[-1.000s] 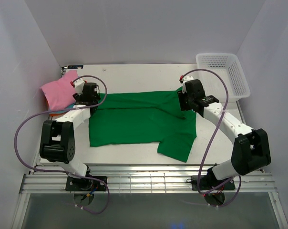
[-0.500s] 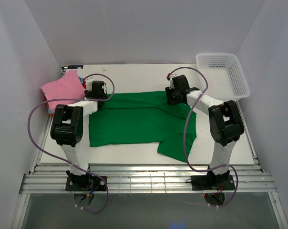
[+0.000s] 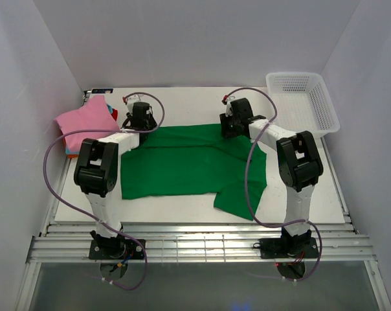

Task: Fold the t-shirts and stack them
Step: Fold the tshirt

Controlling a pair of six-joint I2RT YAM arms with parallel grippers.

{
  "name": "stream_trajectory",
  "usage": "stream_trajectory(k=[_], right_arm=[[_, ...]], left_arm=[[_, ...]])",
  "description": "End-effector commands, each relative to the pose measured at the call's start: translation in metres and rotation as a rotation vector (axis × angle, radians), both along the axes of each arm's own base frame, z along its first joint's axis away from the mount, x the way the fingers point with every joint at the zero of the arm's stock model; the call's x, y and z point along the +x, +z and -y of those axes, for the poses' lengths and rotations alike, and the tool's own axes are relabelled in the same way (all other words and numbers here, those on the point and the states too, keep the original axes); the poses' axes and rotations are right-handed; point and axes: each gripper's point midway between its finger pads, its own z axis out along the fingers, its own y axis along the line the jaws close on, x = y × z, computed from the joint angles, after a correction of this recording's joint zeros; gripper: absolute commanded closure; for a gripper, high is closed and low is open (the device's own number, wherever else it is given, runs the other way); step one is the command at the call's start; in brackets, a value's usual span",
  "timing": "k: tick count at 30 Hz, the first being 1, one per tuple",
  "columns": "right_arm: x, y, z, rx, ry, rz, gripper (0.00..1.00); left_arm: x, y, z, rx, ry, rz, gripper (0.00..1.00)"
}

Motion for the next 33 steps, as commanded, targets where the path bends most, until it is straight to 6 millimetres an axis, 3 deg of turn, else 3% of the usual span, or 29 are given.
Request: stream_trajectory(k=[1,8,13,16,24,27,29,33], right_arm=[[0.011,0.002,-0.012,0.042,0.01,0.009,0.6],[0.004,-0.013,-0.01,0.033,0.006,-0.028,0.61],[-0.001,-0.012,-0.003,0.011,-0.008,-0.026,0.61],[-0.002,-0.008,0.0,0.001,-0.012,-0.018,0.62],[-0.003,0.002,0.003,-0.006,-0.017,-0.006,0.7],[-0.005,0.003,0.004,-0.009,-0.016,-0.006,0.71],[-0.005,0.004,0.005,-0.011,-0.017,-0.003,0.72],[-0.005,0.004,0.004,-0.008,-0.012,-0.008,0.75]], left_arm=[[0.015,0.016,0.042,-0.033,-0.092,0.051,0.46],[0.021,0.014,0.117,-0.084,-0.261,0.054,0.46],[0.028,0.017,0.168,-0.134,-0.387,0.065,0.46],[0.033,0.008,0.179,-0.125,-0.405,0.058,0.47],[0.032,-0.012,0.185,-0.116,-0.4,0.004,0.49],[0.022,-0.009,0.182,-0.087,-0.371,0.016,0.51],[0.018,0.008,0.187,-0.082,-0.385,0.058,0.51],[0.014,0.004,0.192,-0.09,-0.402,0.036,0.54]])
